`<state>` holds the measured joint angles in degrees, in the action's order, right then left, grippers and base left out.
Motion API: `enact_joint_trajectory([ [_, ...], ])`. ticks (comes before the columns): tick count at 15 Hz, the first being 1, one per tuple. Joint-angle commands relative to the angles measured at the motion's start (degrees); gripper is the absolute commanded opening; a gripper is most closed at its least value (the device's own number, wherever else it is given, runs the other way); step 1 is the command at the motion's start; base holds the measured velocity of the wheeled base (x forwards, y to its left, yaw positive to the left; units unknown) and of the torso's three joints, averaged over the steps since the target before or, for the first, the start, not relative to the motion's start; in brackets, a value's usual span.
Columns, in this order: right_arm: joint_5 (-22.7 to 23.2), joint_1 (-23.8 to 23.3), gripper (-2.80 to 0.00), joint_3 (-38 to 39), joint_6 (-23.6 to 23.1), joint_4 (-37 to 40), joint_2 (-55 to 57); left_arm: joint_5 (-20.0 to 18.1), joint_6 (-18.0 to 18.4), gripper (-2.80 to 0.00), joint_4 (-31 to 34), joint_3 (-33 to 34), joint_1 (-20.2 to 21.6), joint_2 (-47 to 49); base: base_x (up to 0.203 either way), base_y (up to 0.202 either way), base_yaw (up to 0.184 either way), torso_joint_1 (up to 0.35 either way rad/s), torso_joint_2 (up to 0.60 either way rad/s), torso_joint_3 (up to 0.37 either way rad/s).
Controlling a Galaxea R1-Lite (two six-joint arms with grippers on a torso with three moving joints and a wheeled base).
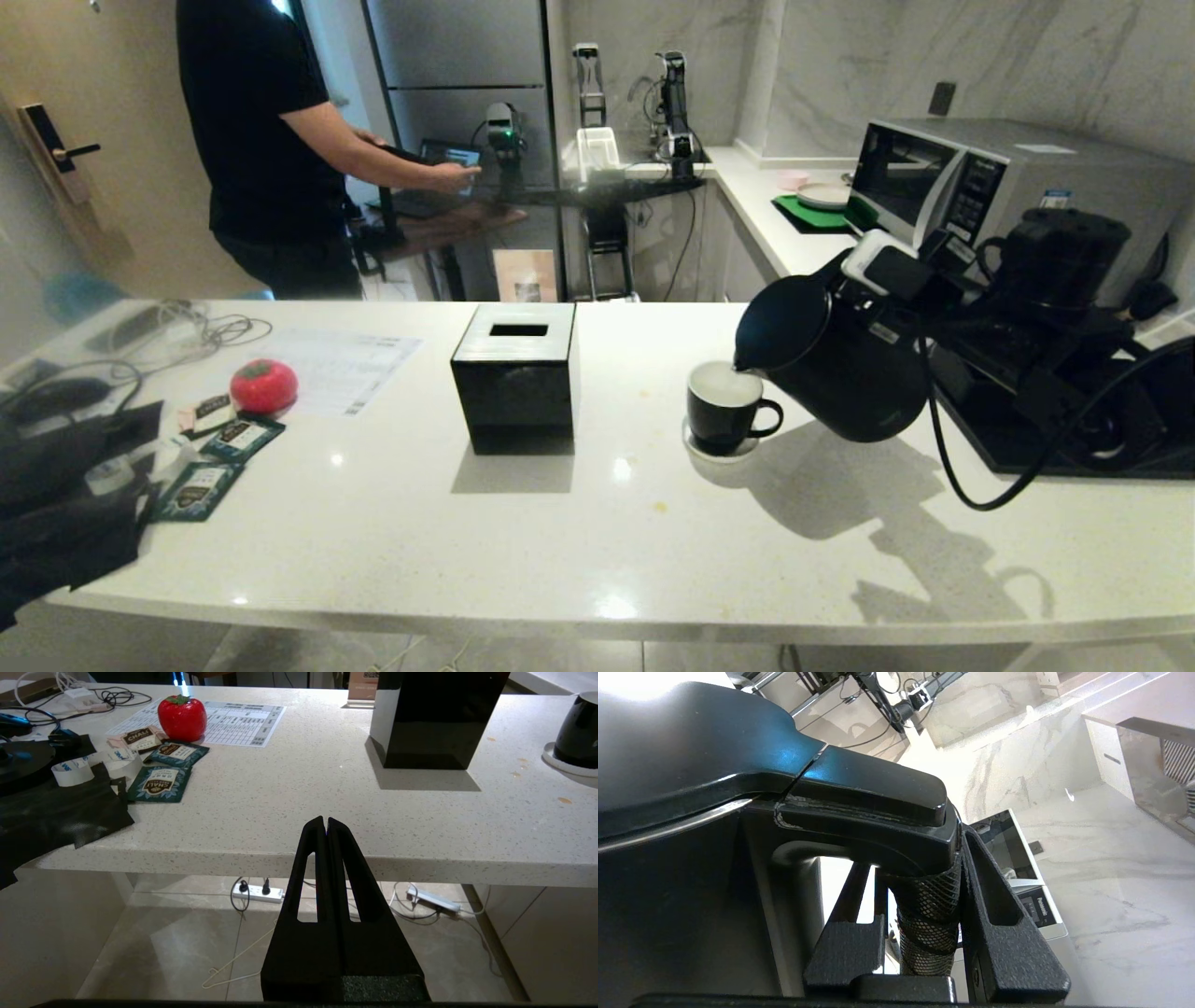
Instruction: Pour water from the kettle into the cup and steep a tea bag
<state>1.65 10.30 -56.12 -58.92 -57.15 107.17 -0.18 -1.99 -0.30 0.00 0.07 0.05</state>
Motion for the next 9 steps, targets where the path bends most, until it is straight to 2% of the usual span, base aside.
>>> enact_joint_trajectory([
  [1, 0.0, 0.0, -2.80, 0.1, -0.1, -0.3, 0.0, 0.0, 0.0, -2.80, 0.0, 0.0, 0.0, 0.0, 0.000, 0.000, 0.000, 0.000, 0.00, 0.000],
  [9, -0.7, -1.4, -2.80, 0.0, 4.5, 0.2, -1.0, 0.0, 0.0, -2.80, 0.0, 0.0, 0.0, 0.0, 0.000, 0.000, 0.000, 0.000, 0.00, 0.000],
])
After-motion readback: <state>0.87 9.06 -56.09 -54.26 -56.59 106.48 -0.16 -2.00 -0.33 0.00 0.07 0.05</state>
